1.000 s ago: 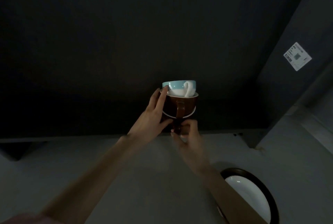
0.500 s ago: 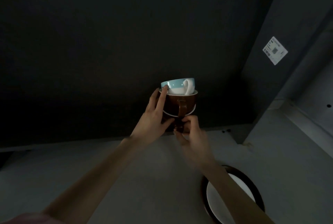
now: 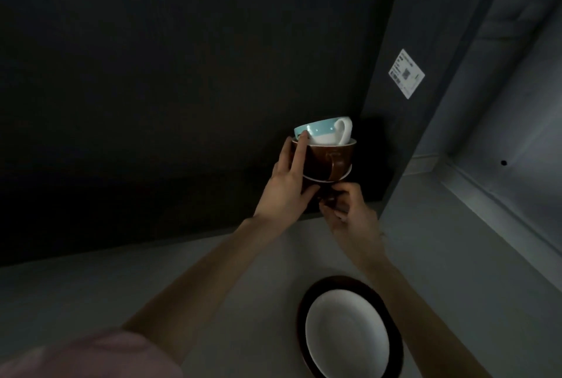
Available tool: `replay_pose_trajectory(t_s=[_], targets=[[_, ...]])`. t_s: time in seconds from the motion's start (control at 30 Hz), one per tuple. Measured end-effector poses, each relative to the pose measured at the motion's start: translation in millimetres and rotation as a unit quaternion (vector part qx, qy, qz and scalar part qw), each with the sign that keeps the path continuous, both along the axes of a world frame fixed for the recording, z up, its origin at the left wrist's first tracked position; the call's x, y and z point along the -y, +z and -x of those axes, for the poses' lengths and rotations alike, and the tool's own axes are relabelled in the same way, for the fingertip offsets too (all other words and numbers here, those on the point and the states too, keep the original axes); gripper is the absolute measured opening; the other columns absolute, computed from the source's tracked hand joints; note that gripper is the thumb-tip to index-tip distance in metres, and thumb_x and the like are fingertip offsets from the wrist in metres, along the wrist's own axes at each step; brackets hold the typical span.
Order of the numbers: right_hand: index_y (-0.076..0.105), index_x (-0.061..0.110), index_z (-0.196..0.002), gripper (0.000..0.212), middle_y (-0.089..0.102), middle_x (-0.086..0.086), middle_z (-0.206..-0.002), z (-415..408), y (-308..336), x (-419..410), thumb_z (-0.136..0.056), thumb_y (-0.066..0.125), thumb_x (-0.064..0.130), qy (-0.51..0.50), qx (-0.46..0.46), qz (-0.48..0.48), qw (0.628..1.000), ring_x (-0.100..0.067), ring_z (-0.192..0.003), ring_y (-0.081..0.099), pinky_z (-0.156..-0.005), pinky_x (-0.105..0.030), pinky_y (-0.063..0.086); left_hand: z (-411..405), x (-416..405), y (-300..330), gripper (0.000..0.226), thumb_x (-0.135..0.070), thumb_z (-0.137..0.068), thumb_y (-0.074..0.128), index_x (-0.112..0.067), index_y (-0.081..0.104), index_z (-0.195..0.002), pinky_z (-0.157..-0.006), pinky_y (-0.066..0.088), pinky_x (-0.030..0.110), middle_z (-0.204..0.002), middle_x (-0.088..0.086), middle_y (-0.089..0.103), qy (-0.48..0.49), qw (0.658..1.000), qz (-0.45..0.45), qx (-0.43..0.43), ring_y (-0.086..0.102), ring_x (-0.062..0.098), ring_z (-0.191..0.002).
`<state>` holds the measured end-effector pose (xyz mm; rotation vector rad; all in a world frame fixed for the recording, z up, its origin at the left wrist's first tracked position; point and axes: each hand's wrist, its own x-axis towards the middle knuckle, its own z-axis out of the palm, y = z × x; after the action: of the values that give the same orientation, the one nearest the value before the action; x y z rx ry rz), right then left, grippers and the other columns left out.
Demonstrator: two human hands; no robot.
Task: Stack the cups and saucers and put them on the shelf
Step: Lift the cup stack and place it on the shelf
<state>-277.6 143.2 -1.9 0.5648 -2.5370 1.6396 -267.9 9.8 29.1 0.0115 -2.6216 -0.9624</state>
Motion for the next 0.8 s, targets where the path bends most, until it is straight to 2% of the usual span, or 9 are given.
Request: replay_pose_trajectory(t_s=[0.13,0.3,0.4,0.43,0.53,0.6,0.67,0.8], targets=[[0.047,0.010,-0.114,0.032,0.062,0.000,-0.096,13,-5,-8,-0.084,0.059,0.006,-0.008,-0.008,0.025,1.000,-0.009,-0.089,0.062,-0.069,0.004,0.044,13,-9,-3,0.086,-0.019,-0.082,0.059,-0.025,-0.003,-0.141,-0.108,0.033,0.045,-0.154,0.013,0.005,0.000,1.000,-0.006,-0.004,0.020,0.034,-0.139],[0.049,0.012,-0.112,0.031,0.062,0.006,-0.092,26,-10,-15,-0.084,0.059,0.006,-0.022,-0.020,0.036,0.999,0.010,-0.078,0.061,-0.068,-0.001,0.047,28,-16,-4,0.087,-0.018,-0.082,0.059,-0.026,-0.004,-0.141,-0.111,0.032,0.046,-0.154,0.013,0.004,-0.018,1.000,-0.013,-0.005,0.021,0.033,-0.139],[0.048,0.011,-0.113,0.031,0.062,0.001,-0.096,33,-11,-17,-0.084,0.058,0.004,-0.020,-0.016,0.048,0.999,-0.009,-0.091,0.064,-0.079,-0.020,0.053,36,-19,-4,0.087,-0.017,-0.082,0.059,-0.026,-0.005,-0.141,-0.111,0.032,0.047,-0.155,0.012,0.003,-0.019,1.000,-0.012,-0.005,0.020,0.033,-0.139],[0.048,0.011,-0.113,0.031,0.062,0.001,-0.097,35,-11,-17,-0.084,0.058,0.004,-0.020,-0.015,0.053,0.998,-0.012,-0.093,0.064,-0.080,-0.021,0.053,39,-20,-4,0.087,-0.017,-0.082,0.058,-0.026,-0.005,-0.141,-0.111,0.032,0.048,-0.155,0.013,0.003,-0.020,1.000,-0.011,-0.006,0.021,0.033,-0.139],[0.048,0.011,-0.112,0.031,0.062,0.003,-0.094,41,-11,-19,-0.084,0.058,0.004,-0.023,-0.017,0.051,0.998,-0.008,-0.090,0.062,-0.074,-0.006,0.050,46,-22,-6,0.087,-0.017,-0.083,0.058,-0.028,-0.006,-0.140,-0.111,0.032,0.048,-0.155,0.012,0.003,-0.028,0.999,-0.016,-0.010,0.021,0.033,-0.139],[0.048,0.011,-0.112,0.031,0.062,0.003,-0.095,42,-11,-21,-0.084,0.059,0.005,-0.022,-0.019,0.046,0.999,-0.008,-0.091,0.062,-0.077,-0.010,0.051,47,-24,-8,0.087,-0.018,-0.082,0.058,-0.027,-0.005,-0.141,-0.111,0.032,0.047,-0.155,0.011,0.002,-0.026,0.999,-0.023,-0.013,0.022,0.032,-0.139],[0.048,0.010,-0.113,0.032,0.062,0.002,-0.097,41,-11,-21,-0.084,0.059,0.004,-0.023,-0.019,0.047,0.998,-0.011,-0.094,0.062,-0.082,-0.022,0.051,47,-24,-10,0.087,-0.018,-0.082,0.059,-0.027,-0.005,-0.141,-0.110,0.031,0.045,-0.155,0.010,0.002,-0.023,0.999,-0.027,-0.014,0.021,0.032,-0.139],[0.048,0.010,-0.113,0.032,0.061,0.002,-0.097,38,-10,-20,-0.084,0.059,0.005,-0.033,-0.013,0.053,0.998,-0.008,-0.091,0.061,-0.080,-0.017,0.052,46,-24,-9,0.086,-0.017,-0.083,0.059,-0.026,-0.004,-0.141,-0.108,0.032,0.040,-0.155,0.009,0.001,-0.025,0.999,-0.034,-0.023,0.022,0.030,-0.139]])
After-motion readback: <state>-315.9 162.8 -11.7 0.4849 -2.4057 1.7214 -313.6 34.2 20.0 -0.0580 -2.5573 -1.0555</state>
